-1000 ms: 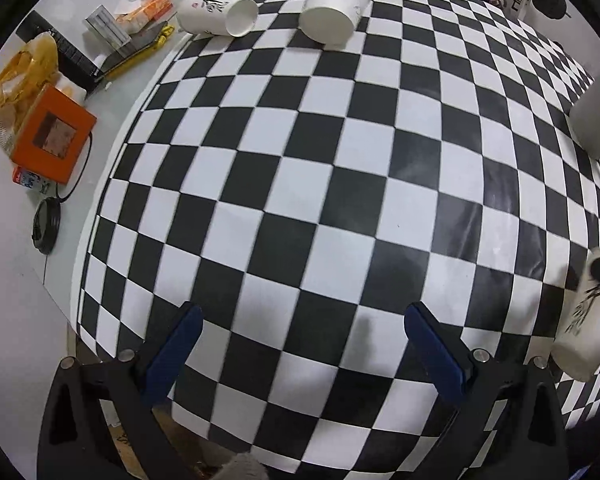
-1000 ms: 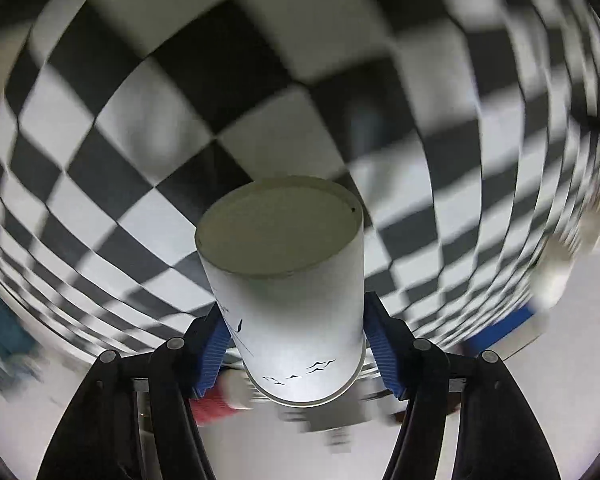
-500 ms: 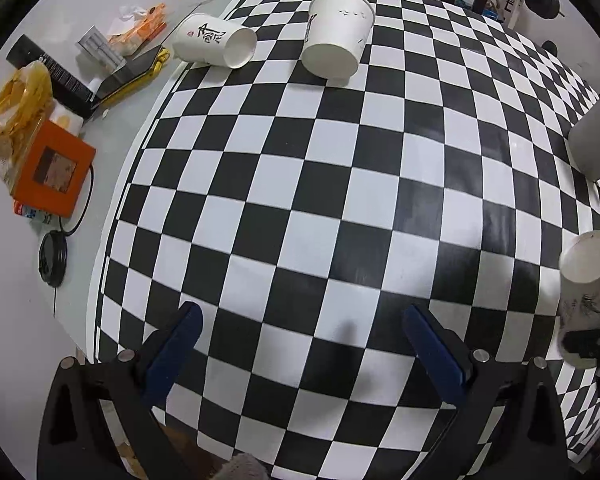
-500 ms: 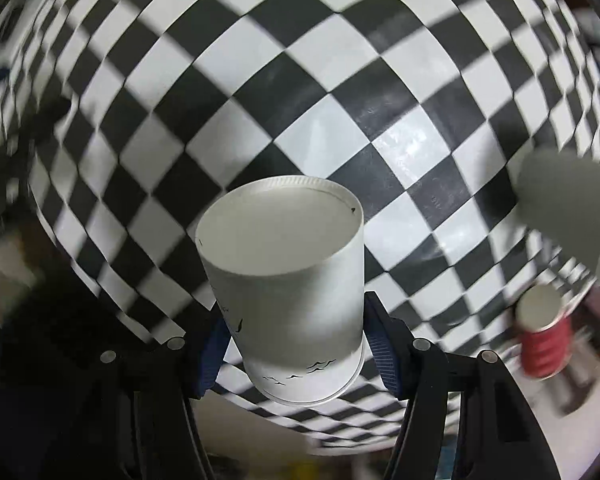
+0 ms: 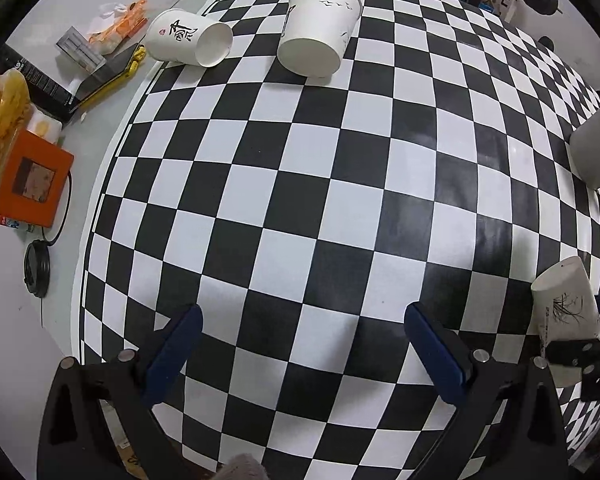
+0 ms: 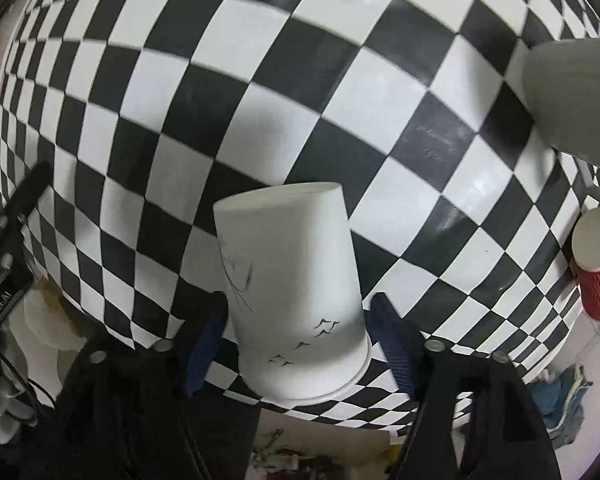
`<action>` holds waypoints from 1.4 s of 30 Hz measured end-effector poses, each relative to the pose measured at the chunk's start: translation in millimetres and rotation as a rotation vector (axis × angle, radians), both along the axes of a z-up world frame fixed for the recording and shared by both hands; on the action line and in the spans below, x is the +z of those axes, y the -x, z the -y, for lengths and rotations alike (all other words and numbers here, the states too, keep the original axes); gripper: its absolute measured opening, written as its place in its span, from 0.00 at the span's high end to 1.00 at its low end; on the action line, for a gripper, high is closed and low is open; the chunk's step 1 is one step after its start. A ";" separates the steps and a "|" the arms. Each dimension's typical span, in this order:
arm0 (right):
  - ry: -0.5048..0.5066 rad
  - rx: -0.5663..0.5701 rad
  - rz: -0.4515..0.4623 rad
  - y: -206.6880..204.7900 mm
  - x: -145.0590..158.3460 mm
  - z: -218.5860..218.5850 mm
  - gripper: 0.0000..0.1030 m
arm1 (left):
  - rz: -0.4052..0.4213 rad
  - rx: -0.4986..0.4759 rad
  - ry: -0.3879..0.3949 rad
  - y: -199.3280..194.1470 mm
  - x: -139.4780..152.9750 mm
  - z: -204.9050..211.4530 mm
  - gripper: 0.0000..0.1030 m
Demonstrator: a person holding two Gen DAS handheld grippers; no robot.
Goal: Flip cup upside down
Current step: 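Lower the inverted cup onto the table and open the right gripper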
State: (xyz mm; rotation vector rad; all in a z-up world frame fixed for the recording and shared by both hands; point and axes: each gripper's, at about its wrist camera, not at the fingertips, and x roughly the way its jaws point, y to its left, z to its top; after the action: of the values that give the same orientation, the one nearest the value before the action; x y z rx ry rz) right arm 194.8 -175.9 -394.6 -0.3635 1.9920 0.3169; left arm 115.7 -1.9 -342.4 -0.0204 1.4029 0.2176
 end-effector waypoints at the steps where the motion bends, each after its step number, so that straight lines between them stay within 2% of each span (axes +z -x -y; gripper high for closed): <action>1: -0.004 -0.003 0.013 -3.0 3.3 0.1 0.24 | -0.001 0.000 -0.001 0.0 -0.1 0.1 0.00; 7: -0.037 -0.008 0.069 -9.7 12.2 -10.1 0.25 | -0.014 0.003 0.001 -2.6 -2.2 1.2 0.00; 8: -0.040 -0.010 0.073 -9.4 10.7 -10.8 0.27 | -0.016 0.002 0.000 -3.3 -2.1 1.2 0.00; 9: -0.047 -0.021 0.081 -9.6 10.2 -10.0 0.38 | -0.016 0.003 0.001 -4.4 -1.9 0.4 0.00; 12: -0.092 -0.079 0.140 -9.0 20.4 -7.7 0.39 | -0.013 0.006 0.007 -6.2 -1.3 0.1 0.00; 16: -0.189 -0.214 0.314 -21.4 53.5 5.6 0.39 | -0.019 0.025 0.017 -12.9 -2.1 -6.5 0.00; 18: -0.261 -0.288 0.452 -27.8 69.5 9.3 0.39 | -0.024 0.039 0.020 -16.6 -3.6 -11.6 0.00; 21: -0.337 -0.363 0.592 -38.9 80.0 8.2 0.39 | -0.032 0.059 0.016 -23.5 -8.0 -20.3 0.00; 24: -0.369 -0.382 0.748 -40.2 80.3 -0.5 0.39 | -0.035 0.070 0.018 -30.6 -11.7 -26.5 0.00; 29: -0.355 -0.362 0.859 -20.8 72.0 -4.2 0.39 | -0.023 0.050 0.011 -32.5 -8.3 -25.5 0.00; 33: -0.352 -0.334 0.875 3.3 72.0 -2.9 0.38 | 0.007 0.023 0.010 -28.8 2.2 -18.6 0.00; 38: -0.280 -0.344 0.817 25.4 60.6 1.0 0.37 | 0.072 -0.007 -0.002 -17.0 20.5 -8.9 0.00; 40: -0.260 -0.354 0.811 32.9 60.8 3.4 0.22 | 0.090 -0.017 -0.010 -12.1 26.9 -6.5 0.00; 42: -0.234 -0.364 0.816 41.8 64.0 7.4 0.16 | 0.116 -0.027 -0.015 -5.3 37.3 -0.5 0.00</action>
State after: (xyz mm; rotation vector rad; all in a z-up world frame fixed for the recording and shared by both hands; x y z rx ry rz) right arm 153.0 -183.3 -330.6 0.0356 1.1677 0.1297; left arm 121.0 -1.4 -305.1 -0.0015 1.2857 0.2013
